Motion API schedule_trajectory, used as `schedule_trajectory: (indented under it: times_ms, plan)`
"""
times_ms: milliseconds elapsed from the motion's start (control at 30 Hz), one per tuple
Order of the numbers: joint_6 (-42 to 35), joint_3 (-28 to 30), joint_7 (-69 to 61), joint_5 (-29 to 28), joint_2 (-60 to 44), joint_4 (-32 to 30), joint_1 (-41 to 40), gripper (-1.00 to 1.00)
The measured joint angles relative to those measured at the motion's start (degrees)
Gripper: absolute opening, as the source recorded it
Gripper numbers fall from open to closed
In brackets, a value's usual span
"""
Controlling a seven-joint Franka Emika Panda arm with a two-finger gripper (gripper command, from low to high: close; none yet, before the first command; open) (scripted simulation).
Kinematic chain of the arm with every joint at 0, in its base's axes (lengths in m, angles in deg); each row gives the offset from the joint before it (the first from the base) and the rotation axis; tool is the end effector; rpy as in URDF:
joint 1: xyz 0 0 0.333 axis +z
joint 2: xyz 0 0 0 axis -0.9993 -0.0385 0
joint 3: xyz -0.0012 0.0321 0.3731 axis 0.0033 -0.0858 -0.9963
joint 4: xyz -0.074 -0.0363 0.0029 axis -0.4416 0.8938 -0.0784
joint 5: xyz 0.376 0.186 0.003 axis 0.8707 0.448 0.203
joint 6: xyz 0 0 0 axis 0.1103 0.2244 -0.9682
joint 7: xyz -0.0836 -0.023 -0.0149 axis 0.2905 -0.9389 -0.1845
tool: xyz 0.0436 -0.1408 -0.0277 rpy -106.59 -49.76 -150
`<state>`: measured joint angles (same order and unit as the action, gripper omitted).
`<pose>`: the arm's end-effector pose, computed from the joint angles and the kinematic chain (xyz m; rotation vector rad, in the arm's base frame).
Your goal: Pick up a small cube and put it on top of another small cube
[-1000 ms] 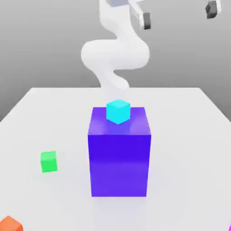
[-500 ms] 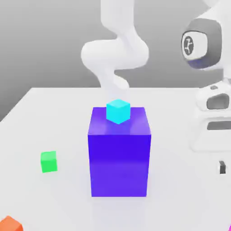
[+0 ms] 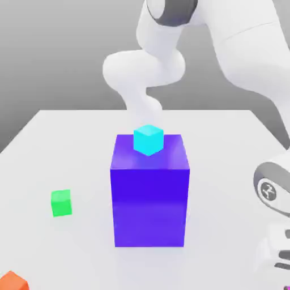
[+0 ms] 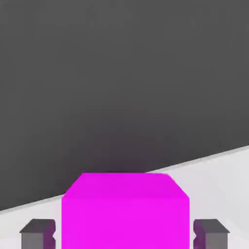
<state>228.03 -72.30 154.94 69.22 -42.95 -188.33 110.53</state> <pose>0.5774 0.3203 0.1137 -2.7212 1.5646 -0.0007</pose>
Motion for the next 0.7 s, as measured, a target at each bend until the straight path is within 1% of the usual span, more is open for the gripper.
schedule_trajectory:
  times_ms: [100, 233, 500, 700]
  plan:
    - [0.0, 0.1, 0.0, 0.0, 0.0, 0.0, 0.1, -1.0]
    - [-4.8, -0.6, -0.9, 1.3, 6.8, -2.1, -1.0, -1.0]
    - [-3.4, 7.2, -4.7, 3.1, 19.3, -15.4, -12.0, -1.0]
    - [-1.4, 15.2, -7.4, 3.3, 28.9, -26.9, -20.3, -1.0]
